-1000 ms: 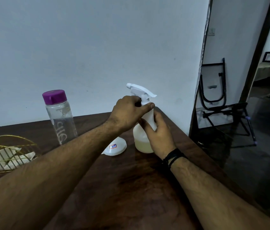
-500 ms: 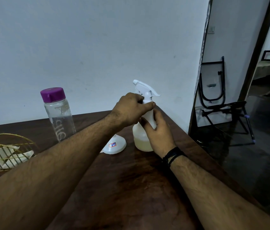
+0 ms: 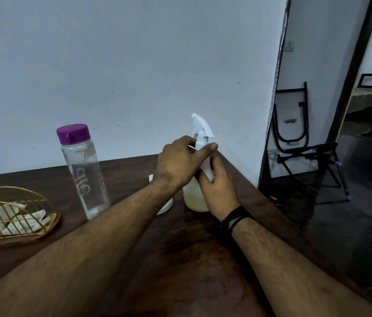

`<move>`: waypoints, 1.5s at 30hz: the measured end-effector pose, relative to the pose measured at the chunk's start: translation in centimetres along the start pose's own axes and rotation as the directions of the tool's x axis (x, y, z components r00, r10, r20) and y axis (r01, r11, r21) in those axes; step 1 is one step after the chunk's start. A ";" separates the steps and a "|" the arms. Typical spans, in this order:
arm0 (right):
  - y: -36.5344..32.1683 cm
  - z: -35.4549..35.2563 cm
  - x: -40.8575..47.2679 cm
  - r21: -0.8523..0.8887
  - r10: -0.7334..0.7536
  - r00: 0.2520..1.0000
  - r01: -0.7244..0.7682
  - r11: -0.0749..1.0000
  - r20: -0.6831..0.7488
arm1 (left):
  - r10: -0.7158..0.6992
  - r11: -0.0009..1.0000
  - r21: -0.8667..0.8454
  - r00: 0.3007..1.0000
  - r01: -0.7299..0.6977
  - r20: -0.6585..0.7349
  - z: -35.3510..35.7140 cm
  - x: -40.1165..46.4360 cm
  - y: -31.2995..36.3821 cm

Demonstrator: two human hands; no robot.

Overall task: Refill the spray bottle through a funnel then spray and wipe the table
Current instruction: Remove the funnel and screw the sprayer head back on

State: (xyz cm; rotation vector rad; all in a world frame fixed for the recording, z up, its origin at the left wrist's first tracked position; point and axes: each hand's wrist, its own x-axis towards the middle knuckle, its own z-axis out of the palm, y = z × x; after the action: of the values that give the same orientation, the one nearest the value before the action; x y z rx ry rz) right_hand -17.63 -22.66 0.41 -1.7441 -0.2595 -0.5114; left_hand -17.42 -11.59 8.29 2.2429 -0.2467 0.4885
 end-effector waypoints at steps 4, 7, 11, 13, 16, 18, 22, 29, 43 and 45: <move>-0.2 0.1 0.1 -0.013 -0.028 0.999 0.027 1.000 -0.021 | -0.008 0.972 -0.236 0.999 0.020 0.053 -0.7 0.1 -1.6; 0.1 0.0 -0.1 -0.006 -0.011 1.000 0.011 1.000 -0.026 | 0.049 0.967 -0.254 0.993 -0.020 0.111 -0.9 0.1 -1.8; 0.0 -0.1 0.0 0.009 -0.004 1.000 0.004 1.000 -0.011 | 0.069 0.964 -0.266 0.957 0.009 0.281 -2.0 0.2 -0.5; -0.1 -0.1 0.0 0.014 0.000 1.000 0.000 1.000 -0.005 | 0.033 0.950 -0.300 0.931 0.083 0.363 -2.6 0.4 0.0; -0.1 -0.2 0.0 0.019 0.002 1.000 -0.002 1.000 0.006 | -0.002 0.942 -0.306 0.913 0.138 0.407 -3.0 0.7 0.1; -0.1 -0.1 -0.1 0.024 0.004 1.000 -0.004 1.000 0.007 | 0.001 0.940 -0.316 0.923 0.131 0.386 -2.8 1.1 -0.1; 0.0 0.0 -0.2 0.023 -0.012 1.000 0.012 1.000 0.003 | 0.016 0.955 -0.295 0.984 0.038 0.179 -1.2 1.1 -0.4; -0.4 -0.2 -0.5 0.026 -0.044 0.999 0.043 0.999 0.029 | -0.079 0.958 -0.283 0.990 0.042 -0.121 1.5 -0.3 0.6; 0.1 0.1 -0.2 0.010 -0.008 1.000 0.008 1.000 -0.008 | 0.018 0.899 -0.425 0.959 0.108 0.281 -2.1 1.2 -0.1; 0.0 0.0 -0.1 0.009 0.001 1.000 -0.001 1.000 0.001 | 0.044 0.912 -0.405 0.969 0.060 0.242 -2.1 1.4 -0.2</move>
State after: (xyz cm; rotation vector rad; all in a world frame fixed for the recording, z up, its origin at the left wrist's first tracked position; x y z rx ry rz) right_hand -17.72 -22.67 0.31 -1.7352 -0.2613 -0.5085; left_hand -16.66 -9.94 10.01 1.8836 -0.4272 0.1305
